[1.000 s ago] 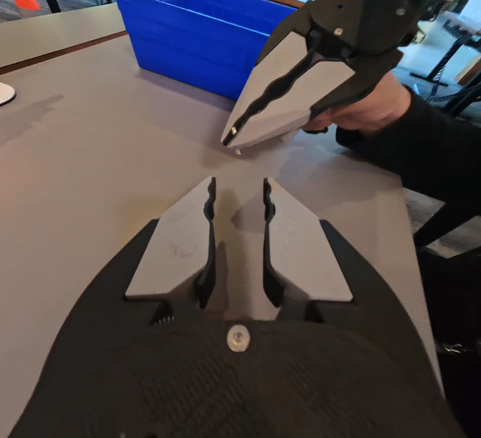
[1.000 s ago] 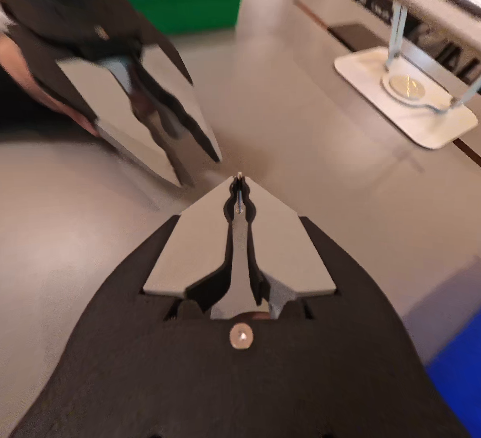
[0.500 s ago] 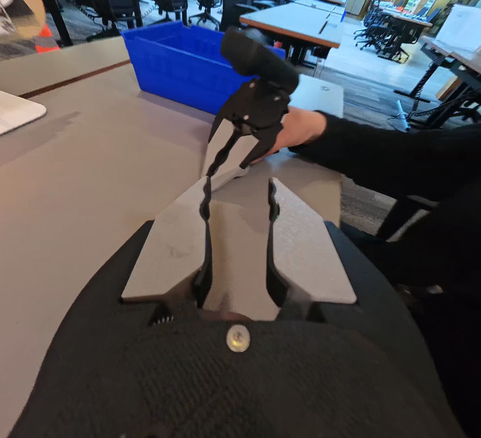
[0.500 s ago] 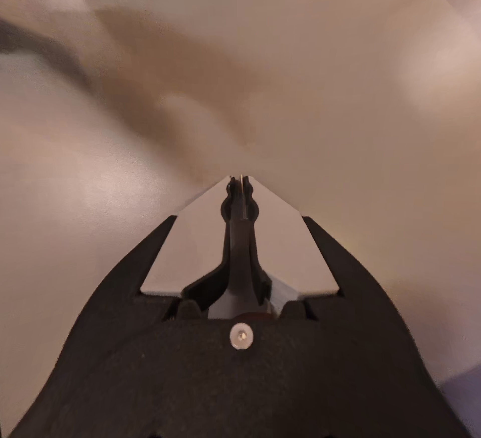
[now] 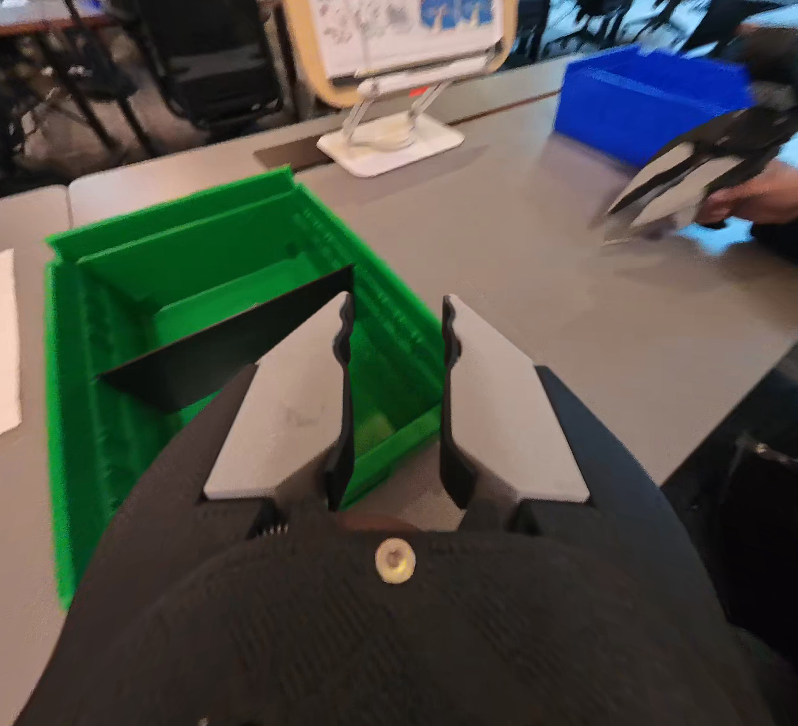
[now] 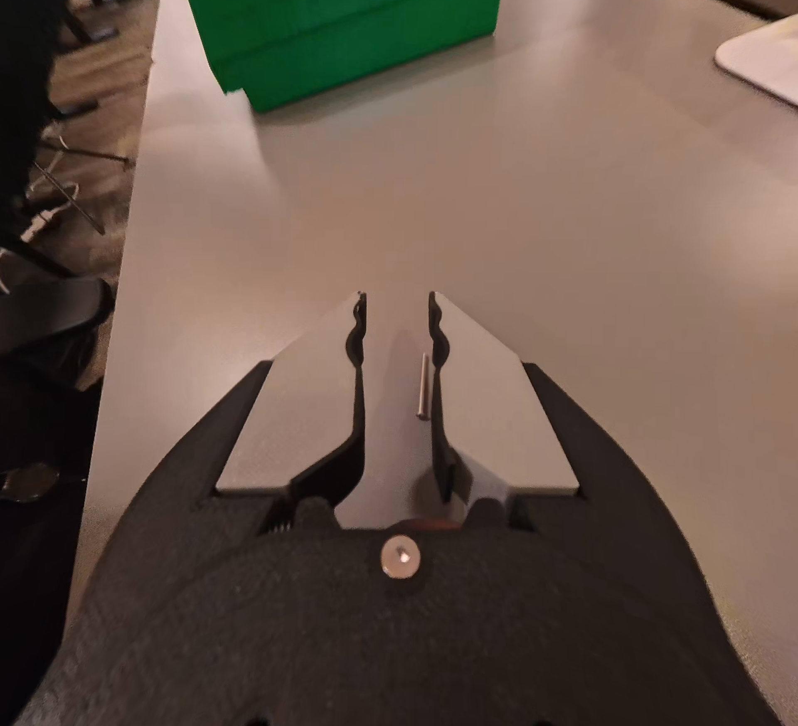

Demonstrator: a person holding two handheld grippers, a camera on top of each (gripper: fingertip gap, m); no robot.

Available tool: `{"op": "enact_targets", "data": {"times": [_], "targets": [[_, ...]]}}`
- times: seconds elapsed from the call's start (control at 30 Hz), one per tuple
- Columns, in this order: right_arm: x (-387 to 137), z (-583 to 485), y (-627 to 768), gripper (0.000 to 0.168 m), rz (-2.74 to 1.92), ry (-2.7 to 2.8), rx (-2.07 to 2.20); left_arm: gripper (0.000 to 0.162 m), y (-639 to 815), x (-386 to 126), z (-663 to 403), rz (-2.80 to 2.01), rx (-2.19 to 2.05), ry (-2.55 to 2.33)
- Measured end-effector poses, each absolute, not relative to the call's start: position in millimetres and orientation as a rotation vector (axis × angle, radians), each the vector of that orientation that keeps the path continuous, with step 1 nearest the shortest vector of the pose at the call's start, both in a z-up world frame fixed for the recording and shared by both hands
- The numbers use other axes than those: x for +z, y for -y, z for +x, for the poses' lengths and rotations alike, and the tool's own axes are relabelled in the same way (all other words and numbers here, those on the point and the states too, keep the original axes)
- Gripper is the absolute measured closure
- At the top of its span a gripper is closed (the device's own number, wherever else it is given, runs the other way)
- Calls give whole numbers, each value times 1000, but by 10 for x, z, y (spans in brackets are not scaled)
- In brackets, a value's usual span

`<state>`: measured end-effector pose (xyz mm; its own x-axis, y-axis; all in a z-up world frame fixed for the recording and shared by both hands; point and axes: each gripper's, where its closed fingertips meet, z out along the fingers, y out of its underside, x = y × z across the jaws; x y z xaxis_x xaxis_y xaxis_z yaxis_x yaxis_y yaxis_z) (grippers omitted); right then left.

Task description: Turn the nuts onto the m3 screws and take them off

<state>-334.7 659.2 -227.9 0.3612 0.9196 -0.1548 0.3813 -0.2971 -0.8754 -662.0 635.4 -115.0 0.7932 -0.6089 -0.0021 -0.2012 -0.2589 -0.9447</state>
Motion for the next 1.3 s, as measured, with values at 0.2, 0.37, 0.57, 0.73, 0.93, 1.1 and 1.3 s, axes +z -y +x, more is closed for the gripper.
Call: {"op": "enact_targets", "data": {"times": [0.2, 0.37, 0.57, 0.73, 0.93, 1.1, 1.3], "targets": [[-2130, -3338, -6697, 143, -1709, 1096, 876, 121, -6581, -1814, -6833, -2071, -443, -762], [-1975, -3344, -6712, 144, -1603, 1072, 847, 120, -6662, -2097, -6742, -2164, -434, -930], [-1975, -3283, -6766, 144, -1614, 1034, 849, 121, -6325, -2148, -6679, -2140, -469, -1174], [-1911, -3296, -6719, 144, -1592, 1048, 865, 121, -6119, -2197, -6887, -2183, -412, -1379], [-1794, -3295, -6654, 147, -1559, 1047, 852, 136, -6075, -2549, -7062, -2311, -342, -1625], [-1739, -3294, -6591, 148, -1545, 1039, 896, 140, -6051, -2451, -7213, -2316, -309, -1915], [-1701, -3347, -6481, 148, -1519, 1083, 894, 138, -6202, -1760, -7085, -2348, -383, -1883]]}}
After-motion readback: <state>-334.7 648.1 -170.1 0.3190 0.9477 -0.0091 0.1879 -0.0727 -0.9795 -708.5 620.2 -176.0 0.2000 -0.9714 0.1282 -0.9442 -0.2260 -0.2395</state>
